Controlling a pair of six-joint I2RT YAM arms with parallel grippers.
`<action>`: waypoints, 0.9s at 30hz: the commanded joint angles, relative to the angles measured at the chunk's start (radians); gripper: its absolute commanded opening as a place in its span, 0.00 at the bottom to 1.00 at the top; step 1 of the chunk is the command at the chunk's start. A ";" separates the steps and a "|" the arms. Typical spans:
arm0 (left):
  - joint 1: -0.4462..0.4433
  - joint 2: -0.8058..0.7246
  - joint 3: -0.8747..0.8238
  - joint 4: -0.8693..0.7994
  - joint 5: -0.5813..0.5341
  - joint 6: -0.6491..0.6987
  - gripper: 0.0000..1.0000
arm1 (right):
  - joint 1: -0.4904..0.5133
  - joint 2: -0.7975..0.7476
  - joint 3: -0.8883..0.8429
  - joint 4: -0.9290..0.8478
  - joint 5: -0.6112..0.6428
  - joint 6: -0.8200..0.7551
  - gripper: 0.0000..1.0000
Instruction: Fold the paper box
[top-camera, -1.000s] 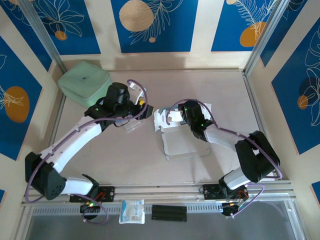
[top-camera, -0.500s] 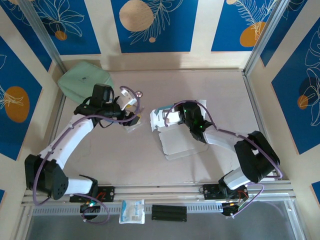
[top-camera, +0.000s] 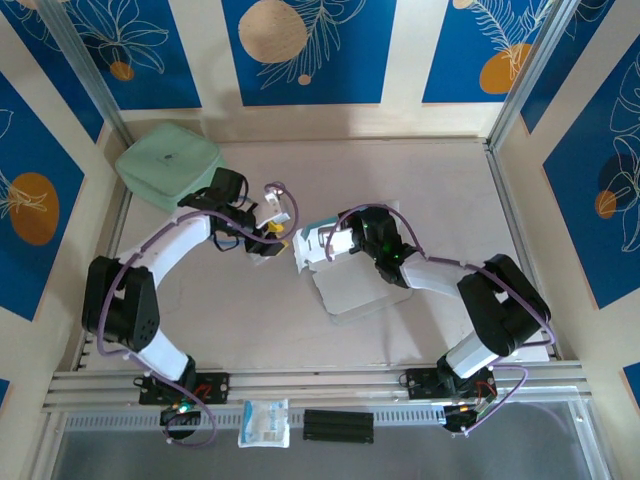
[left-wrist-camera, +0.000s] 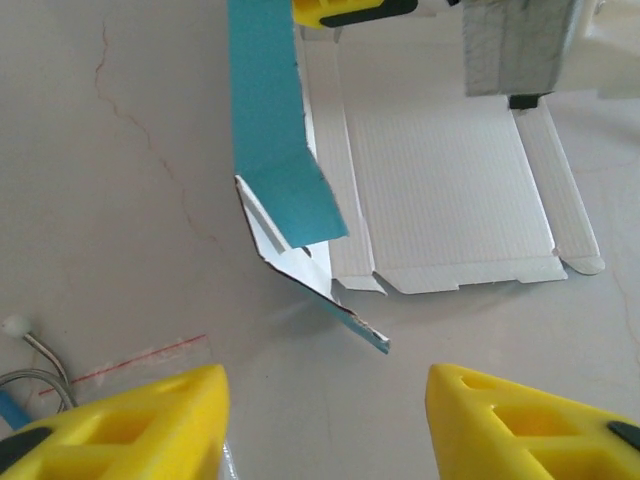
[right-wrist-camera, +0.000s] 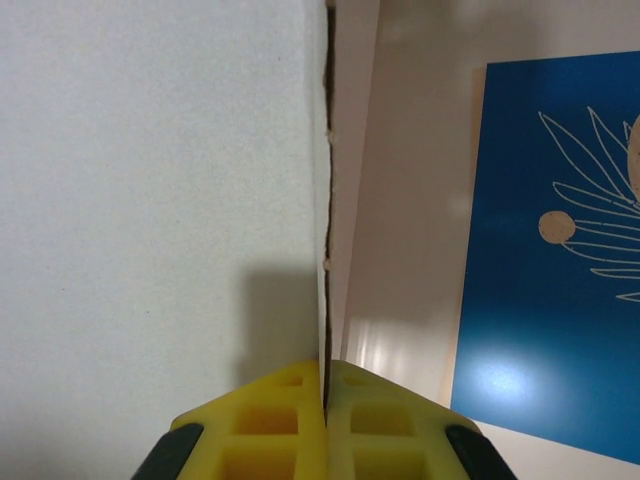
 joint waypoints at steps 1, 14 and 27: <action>0.000 0.031 0.029 0.023 0.000 0.038 0.48 | -0.015 -0.047 -0.015 0.009 -0.052 -0.008 0.03; -0.073 0.128 0.020 0.137 0.060 -0.051 0.30 | 0.008 -0.030 -0.005 0.021 -0.023 0.028 0.03; -0.143 0.127 -0.064 0.344 0.072 -0.317 0.15 | 0.053 0.032 0.012 0.072 0.073 0.061 0.03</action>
